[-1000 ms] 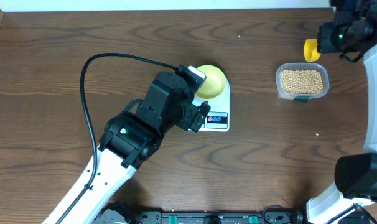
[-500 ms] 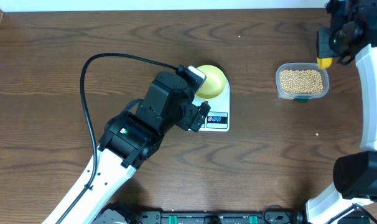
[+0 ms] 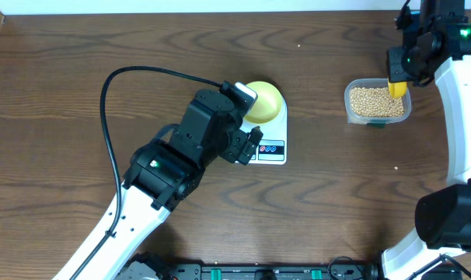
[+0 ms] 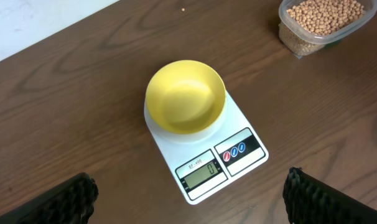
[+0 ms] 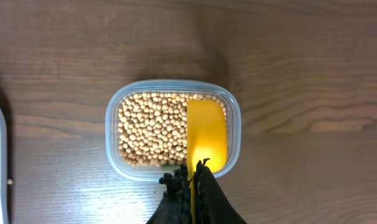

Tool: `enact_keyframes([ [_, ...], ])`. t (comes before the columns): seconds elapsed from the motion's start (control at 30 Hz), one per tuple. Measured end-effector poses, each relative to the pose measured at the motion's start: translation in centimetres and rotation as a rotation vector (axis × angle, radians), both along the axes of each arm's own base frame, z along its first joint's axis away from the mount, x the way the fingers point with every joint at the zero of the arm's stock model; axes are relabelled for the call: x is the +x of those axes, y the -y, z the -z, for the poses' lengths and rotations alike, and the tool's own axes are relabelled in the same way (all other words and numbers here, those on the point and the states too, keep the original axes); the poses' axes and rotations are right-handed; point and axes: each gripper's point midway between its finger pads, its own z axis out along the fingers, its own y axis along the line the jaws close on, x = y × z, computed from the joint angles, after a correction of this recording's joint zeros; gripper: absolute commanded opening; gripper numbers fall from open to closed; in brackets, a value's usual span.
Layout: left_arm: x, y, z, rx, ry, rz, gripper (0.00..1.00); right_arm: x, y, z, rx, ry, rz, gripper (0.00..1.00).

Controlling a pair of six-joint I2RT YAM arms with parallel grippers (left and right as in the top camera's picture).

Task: Scoop item into bowl and weigh 50g on scale
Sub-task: 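Move the yellow scoop with the right gripper over the soybean container, then dip the yellow scoop into the soybeans with the right gripper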

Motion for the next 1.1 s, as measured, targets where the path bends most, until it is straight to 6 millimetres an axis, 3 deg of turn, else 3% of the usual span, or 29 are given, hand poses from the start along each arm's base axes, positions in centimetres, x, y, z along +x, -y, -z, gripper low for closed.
enact_keyframes([
  [0.3,0.0,0.0,0.0,0.000,0.000,0.000,0.97,0.2,0.0,0.7,-0.034,-0.006,-0.072,0.01],
  [0.67,0.0,0.0,0.0,0.000,0.000,0.000,0.97,-0.3,0.0,6.4,-0.043,-0.066,-0.105,0.01],
  [0.9,0.0,0.0,0.0,0.000,0.000,0.000,0.97,-1.2,-0.5,8.4,-0.013,-0.100,-0.116,0.01],
  [1.1,0.0,0.0,0.0,0.000,0.000,0.000,0.97,-1.4,-1.6,8.9,0.047,-0.106,-0.141,0.01],
])
